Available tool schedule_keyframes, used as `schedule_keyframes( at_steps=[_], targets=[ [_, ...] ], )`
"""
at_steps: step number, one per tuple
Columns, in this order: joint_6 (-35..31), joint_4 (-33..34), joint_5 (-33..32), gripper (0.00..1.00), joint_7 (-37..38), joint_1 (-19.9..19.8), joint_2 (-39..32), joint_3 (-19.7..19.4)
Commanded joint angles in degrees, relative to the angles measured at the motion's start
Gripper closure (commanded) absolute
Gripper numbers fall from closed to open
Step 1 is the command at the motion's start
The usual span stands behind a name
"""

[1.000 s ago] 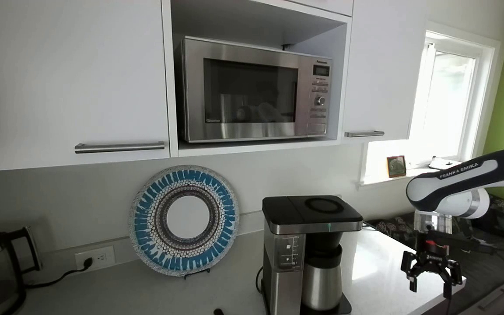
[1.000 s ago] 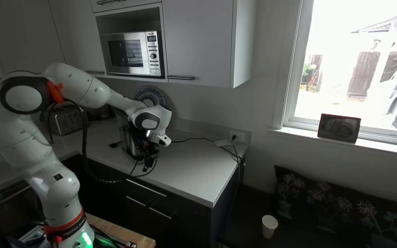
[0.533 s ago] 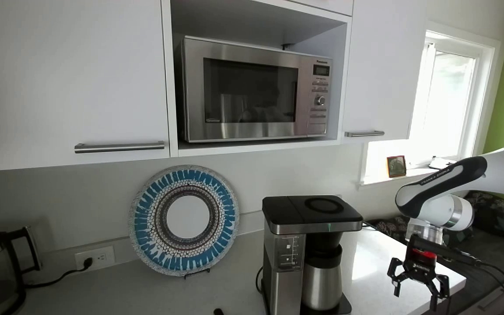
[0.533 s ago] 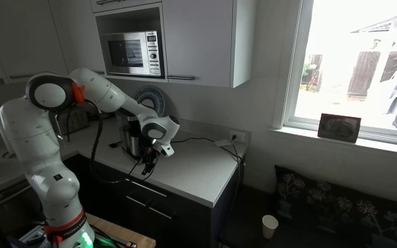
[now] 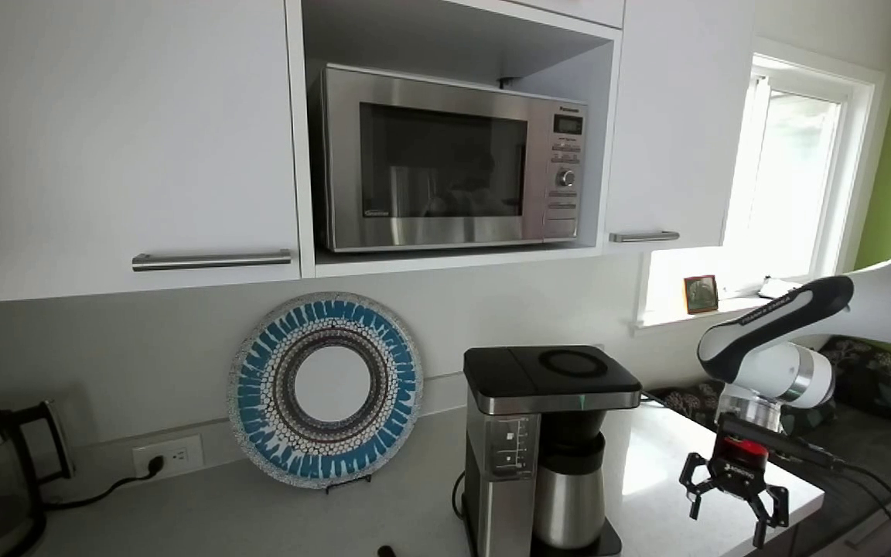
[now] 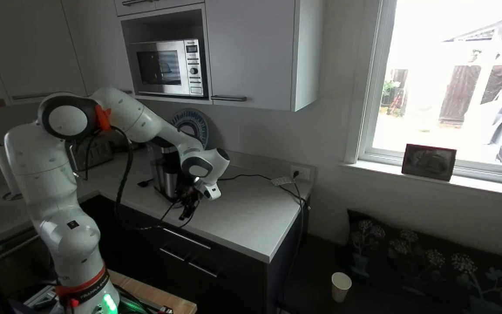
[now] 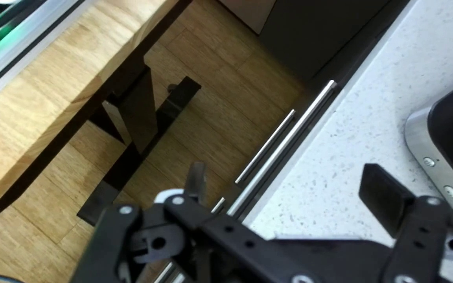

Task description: Press the bottom right rectangular button on the coffee maker

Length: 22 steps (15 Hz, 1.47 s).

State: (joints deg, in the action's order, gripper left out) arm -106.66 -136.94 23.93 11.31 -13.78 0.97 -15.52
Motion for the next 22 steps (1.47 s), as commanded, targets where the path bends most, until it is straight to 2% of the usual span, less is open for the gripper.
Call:
schedule_keyframes(
  at_steps=[1,5,12,13,15,16,22],
  targets=[
    [3.7,5.2,6.2,0.0,3.2,-1.3,-8.7,-0.5],
    [9.8,9.8,13.5,0.0,6.0,-2.8,-15.1,-0.2],
    [17.7,15.2,30.2,0.0,9.9,-4.2,-23.4,-0.1],
    [17.7,15.5,32.0,0.22,10.2,-4.0,-24.1,-0.1],
    [17.9,15.9,35.0,0.32,10.5,-3.9,-25.5,-0.2],
    [17.7,15.8,36.3,0.43,10.7,-3.8,-25.8,-0.2],
    [16.3,15.5,40.9,0.88,9.9,-3.2,-28.5,-0.1]
  ],
)
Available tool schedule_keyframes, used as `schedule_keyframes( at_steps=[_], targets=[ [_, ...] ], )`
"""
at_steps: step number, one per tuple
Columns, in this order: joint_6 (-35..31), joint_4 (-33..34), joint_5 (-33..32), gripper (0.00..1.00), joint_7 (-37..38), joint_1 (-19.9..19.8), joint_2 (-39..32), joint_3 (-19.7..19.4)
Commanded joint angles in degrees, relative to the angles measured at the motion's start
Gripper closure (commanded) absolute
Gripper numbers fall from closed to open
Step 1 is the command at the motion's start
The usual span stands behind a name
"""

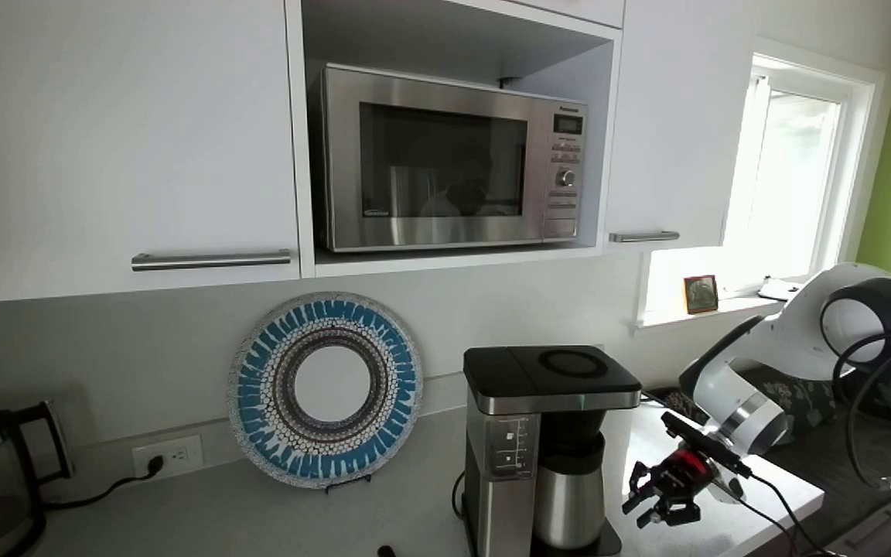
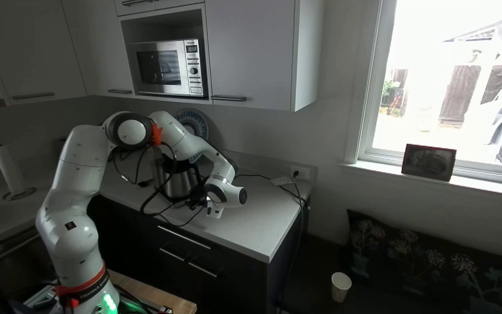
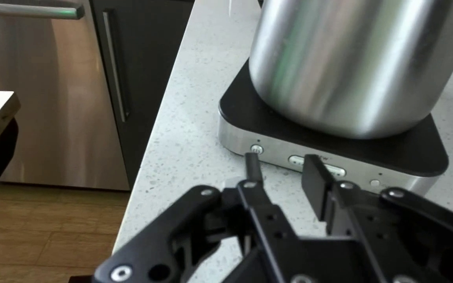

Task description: Press the bottom right rectangular button on the coffee maker

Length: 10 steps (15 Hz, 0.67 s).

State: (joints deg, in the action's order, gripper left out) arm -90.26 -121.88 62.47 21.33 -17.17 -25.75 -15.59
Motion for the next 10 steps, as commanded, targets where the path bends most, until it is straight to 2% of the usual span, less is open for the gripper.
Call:
schedule_keyframes(
  at_steps=[1,2,10],
  targets=[
    [-0.2,0.4,2.7,0.94,0.0,0.3,-2.2,0.0],
    [-0.2,0.4,3.0,1.0,-0.1,0.4,-2.5,0.0],
    [-0.6,-0.2,6.2,1.0,-1.1,0.9,-3.3,0.4]
  ],
)
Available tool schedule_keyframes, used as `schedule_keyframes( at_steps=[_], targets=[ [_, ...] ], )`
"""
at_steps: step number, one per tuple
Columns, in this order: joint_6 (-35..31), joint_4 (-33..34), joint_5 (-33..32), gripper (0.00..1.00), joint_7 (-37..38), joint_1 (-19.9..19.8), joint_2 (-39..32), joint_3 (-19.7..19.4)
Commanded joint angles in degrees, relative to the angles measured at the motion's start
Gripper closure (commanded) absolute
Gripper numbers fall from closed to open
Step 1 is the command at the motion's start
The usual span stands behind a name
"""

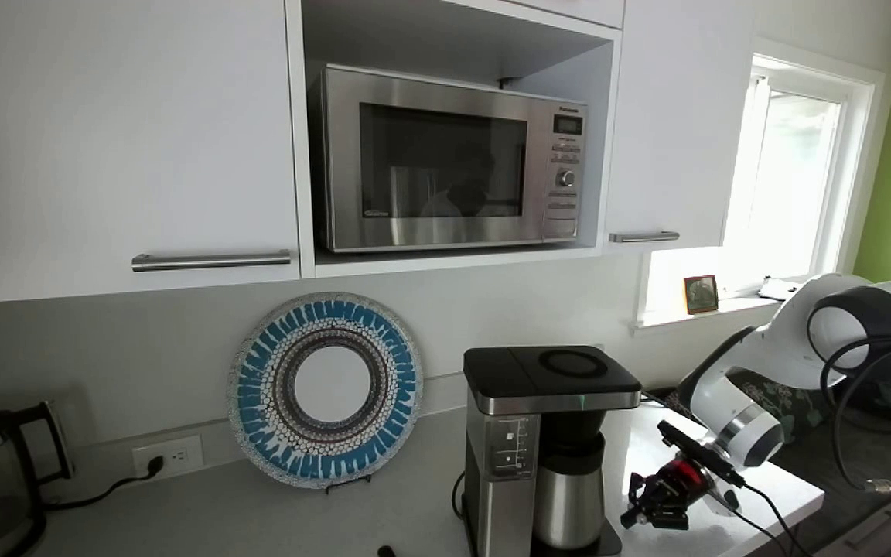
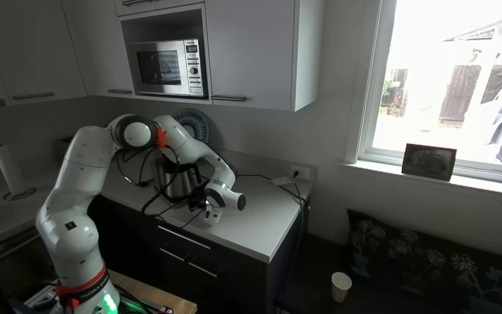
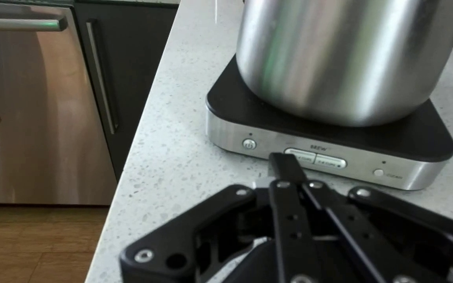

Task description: Press the bottom right rectangular button on the coffee maker

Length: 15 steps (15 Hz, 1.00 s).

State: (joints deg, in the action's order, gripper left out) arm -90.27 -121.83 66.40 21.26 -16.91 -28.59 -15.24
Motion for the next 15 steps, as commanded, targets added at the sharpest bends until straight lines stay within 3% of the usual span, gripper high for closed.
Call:
schedule_keyframes(
  at_steps=[1,15],
  targets=[
    [-1.0,-0.4,2.7,1.0,-0.9,0.8,-0.5,0.1],
    [-3.5,0.0,7.7,1.0,0.3,2.4,-2.5,0.9]
  ],
)
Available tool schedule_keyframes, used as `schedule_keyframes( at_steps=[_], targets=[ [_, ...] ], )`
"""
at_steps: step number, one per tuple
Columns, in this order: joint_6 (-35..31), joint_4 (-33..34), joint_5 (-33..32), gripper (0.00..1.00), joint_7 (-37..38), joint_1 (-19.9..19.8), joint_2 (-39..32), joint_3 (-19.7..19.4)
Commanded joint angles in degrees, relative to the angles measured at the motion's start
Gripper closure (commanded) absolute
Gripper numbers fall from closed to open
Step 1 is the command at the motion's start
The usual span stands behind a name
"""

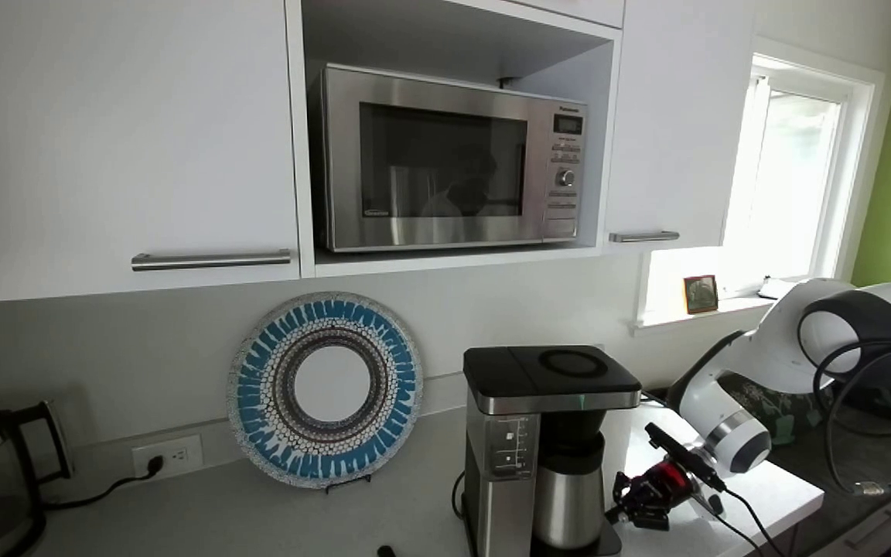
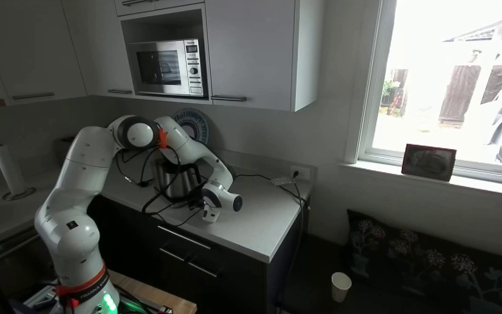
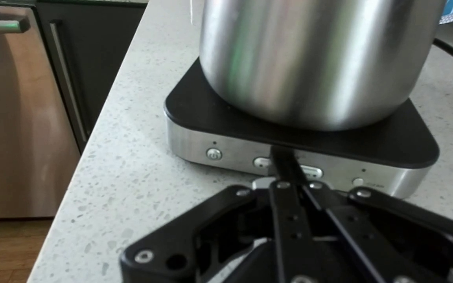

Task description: Press the bottom right rectangular button on the coffee maker

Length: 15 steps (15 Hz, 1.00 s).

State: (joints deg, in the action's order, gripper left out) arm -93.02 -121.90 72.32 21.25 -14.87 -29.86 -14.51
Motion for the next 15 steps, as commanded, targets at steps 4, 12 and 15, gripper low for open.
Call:
schedule_keyframes(
  at_steps=[4,12,15],
  targets=[
    [0.7,0.3,2.2,1.0,2.4,-0.1,-1.8,0.4],
    [3.4,0.9,3.8,1.0,12.0,-0.5,-4.0,0.6],
    [4.8,1.7,4.3,1.0,15.3,-1.0,-5.2,0.6]
  ],
)
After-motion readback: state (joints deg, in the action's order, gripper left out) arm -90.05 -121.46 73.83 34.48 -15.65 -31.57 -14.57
